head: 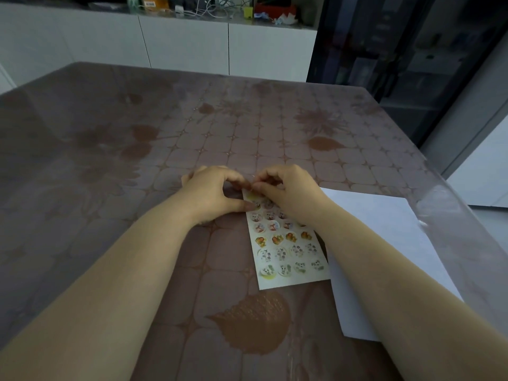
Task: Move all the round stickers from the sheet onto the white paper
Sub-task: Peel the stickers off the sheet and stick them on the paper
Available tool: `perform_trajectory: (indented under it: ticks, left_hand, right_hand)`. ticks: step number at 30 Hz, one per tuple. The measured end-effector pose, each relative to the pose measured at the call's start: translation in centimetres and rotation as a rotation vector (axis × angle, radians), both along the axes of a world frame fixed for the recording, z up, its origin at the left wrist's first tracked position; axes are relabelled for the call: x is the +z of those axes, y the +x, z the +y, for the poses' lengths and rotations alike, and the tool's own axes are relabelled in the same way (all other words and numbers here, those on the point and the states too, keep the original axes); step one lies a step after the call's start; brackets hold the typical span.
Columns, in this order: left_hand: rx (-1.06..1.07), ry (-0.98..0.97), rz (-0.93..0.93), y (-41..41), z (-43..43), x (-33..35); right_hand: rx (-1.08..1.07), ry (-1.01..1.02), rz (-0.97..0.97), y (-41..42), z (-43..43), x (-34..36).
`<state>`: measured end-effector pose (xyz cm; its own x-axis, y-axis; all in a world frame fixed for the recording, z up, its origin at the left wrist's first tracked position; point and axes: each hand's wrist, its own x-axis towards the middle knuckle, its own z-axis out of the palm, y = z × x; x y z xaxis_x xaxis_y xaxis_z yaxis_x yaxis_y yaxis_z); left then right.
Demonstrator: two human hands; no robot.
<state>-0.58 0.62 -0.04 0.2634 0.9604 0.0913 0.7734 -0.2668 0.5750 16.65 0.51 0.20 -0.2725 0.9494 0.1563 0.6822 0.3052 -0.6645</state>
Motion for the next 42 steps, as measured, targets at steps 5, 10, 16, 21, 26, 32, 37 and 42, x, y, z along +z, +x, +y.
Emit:
perform_trajectory:
  ticks: [5, 10, 16, 21, 26, 32, 37, 42]
  left_hand:
    - [-0.003, 0.019, 0.001, 0.0, 0.2, -0.1]
    - [0.033, 0.123, 0.148, 0.2, -0.2, 0.4]
    - [0.101, 0.106, 0.24, 0.6, -0.4, 0.4]
    - [0.075, 0.091, 0.263, 0.7, -0.2, 0.5]
    - [-0.04, 0.128, 0.195, 0.4, -0.1, 0.1]
    - [-0.109, 0.16, 0.187, 0.4, 0.0, -0.3]
    - [-0.1, 0.194, 0.201, 0.4, 0.1, -0.2]
    - [-0.108, 0.211, 0.197, 0.5, -0.1, 0.0]
  right_hand:
    - [-0.128, 0.006, 0.084, -0.9, 0.1, -0.3]
    - [-0.175, -0.03, 0.067, -1.5, 0.2, -0.6]
    - [-0.135, -0.051, 0.104, -1.2, 0.1, -0.6]
    - [-0.156, -0.085, 0.27, 0.4, -0.2, 1.6]
    - [-0.259, -0.301, 0.085, 7.5, -0.6, 5.8]
    - [-0.323, -0.369, -0.07, 9.8, -0.8, 2.7]
    - [-0.341, -0.275, 0.034, 9.7, -1.1, 1.2]
    - [-0.355, -0.236, 0.042, 9.3, -0.9, 1.0]
